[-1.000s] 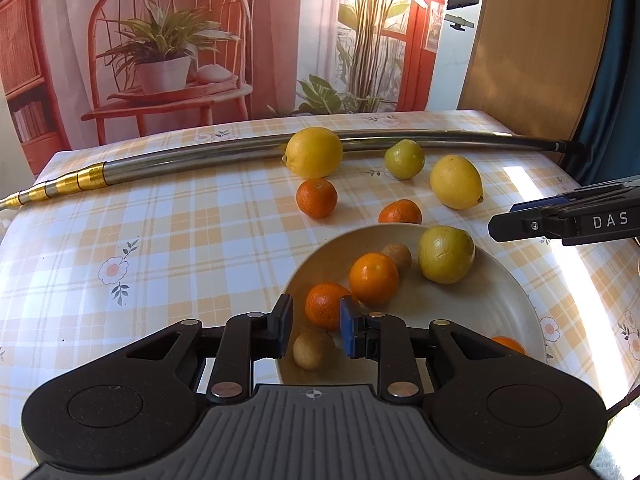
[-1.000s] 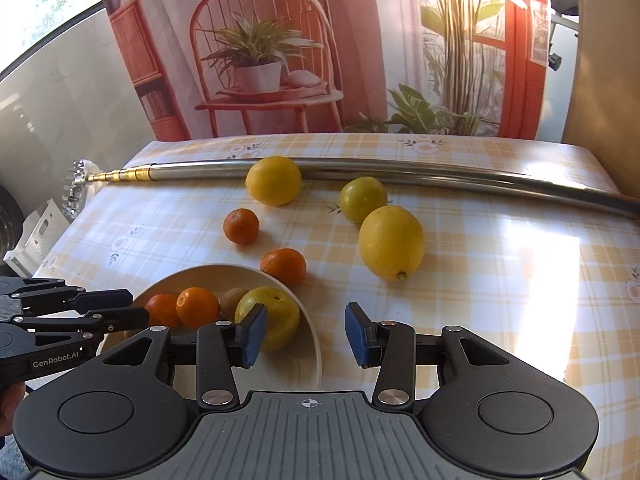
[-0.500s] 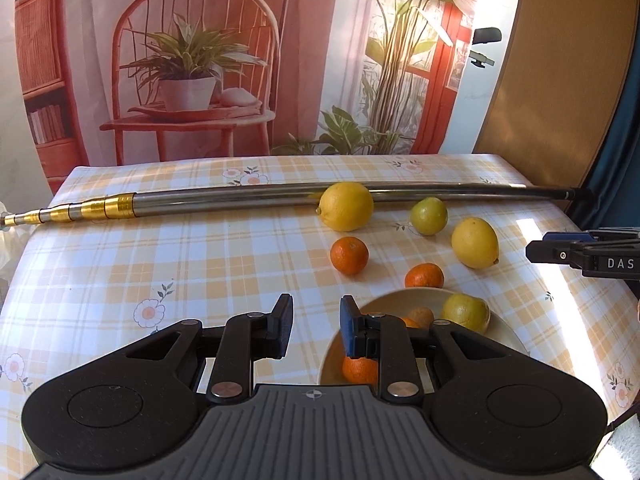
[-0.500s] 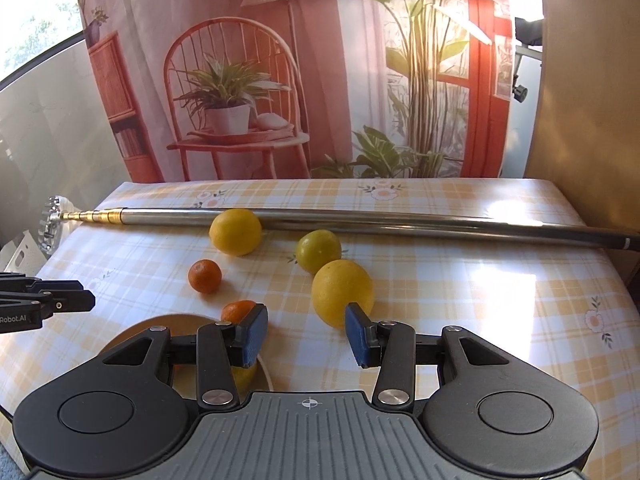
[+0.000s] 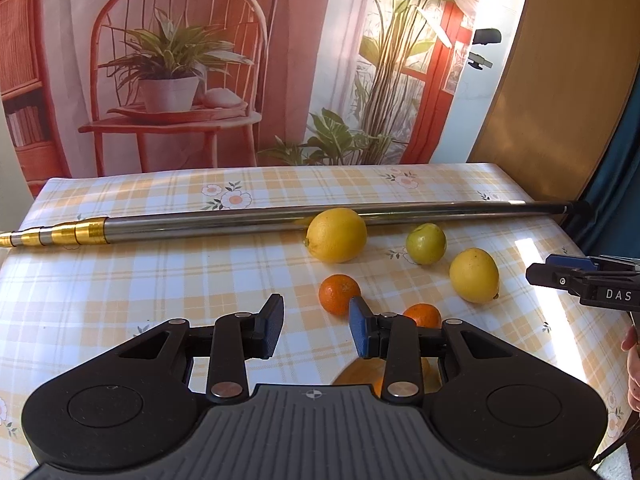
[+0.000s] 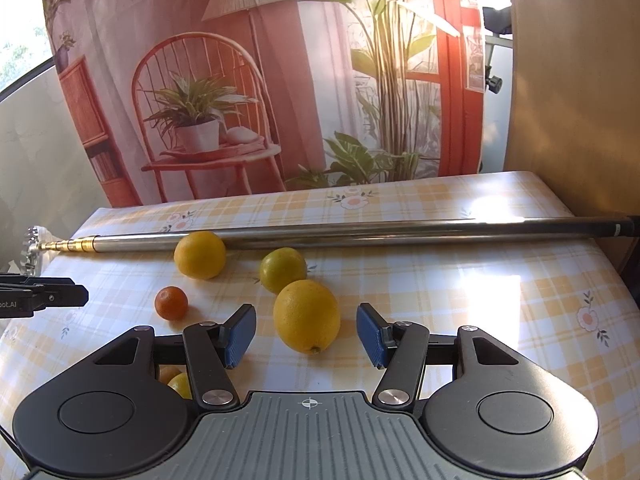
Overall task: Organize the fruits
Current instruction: 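Grasp a small orange with the left tool while the right tool returns to the fruit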
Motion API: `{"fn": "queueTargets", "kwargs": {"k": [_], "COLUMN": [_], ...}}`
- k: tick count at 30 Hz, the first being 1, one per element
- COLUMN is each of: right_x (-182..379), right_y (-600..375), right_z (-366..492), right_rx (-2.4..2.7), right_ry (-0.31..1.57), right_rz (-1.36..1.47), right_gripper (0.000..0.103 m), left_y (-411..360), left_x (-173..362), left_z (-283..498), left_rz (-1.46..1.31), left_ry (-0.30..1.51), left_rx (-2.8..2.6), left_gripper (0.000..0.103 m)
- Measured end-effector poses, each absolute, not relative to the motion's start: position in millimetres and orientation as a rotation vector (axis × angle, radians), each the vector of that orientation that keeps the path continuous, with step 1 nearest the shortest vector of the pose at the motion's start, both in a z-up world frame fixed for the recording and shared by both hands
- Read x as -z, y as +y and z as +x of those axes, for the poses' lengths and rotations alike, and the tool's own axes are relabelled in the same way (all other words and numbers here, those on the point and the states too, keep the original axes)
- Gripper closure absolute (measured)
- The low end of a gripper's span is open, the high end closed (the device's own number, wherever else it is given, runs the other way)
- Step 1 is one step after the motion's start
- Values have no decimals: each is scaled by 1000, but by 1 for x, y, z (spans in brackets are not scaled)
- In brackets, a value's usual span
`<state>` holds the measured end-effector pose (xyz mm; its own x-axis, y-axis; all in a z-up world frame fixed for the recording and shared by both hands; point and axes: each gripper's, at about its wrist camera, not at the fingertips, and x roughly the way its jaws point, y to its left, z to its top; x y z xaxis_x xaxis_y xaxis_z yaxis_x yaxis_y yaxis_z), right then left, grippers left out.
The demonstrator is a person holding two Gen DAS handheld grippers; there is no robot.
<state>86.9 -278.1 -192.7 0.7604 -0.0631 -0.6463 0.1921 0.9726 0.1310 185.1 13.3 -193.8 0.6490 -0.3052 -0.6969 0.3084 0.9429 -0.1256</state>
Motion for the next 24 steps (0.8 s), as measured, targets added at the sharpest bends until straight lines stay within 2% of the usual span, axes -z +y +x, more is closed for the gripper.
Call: {"fn": "queueTargets", "kwargs": {"k": [11, 15, 24], "right_x": [204, 206, 211], "right_y": [-290, -292, -297], "right_z": [98, 102, 110], "right_rx": [134, 133, 129], "right_ry": [707, 706, 711], "right_rz": [216, 222, 238], "right_gripper": [50, 50, 50], "left_y": [-16, -21, -31], "left_x": [229, 236, 251], "left_z": [231, 242, 256], "left_rz": [-10, -3, 24], "left_ry": [886, 894, 930], "left_rx": [376, 362, 361], "left_gripper": [64, 53, 54]}}
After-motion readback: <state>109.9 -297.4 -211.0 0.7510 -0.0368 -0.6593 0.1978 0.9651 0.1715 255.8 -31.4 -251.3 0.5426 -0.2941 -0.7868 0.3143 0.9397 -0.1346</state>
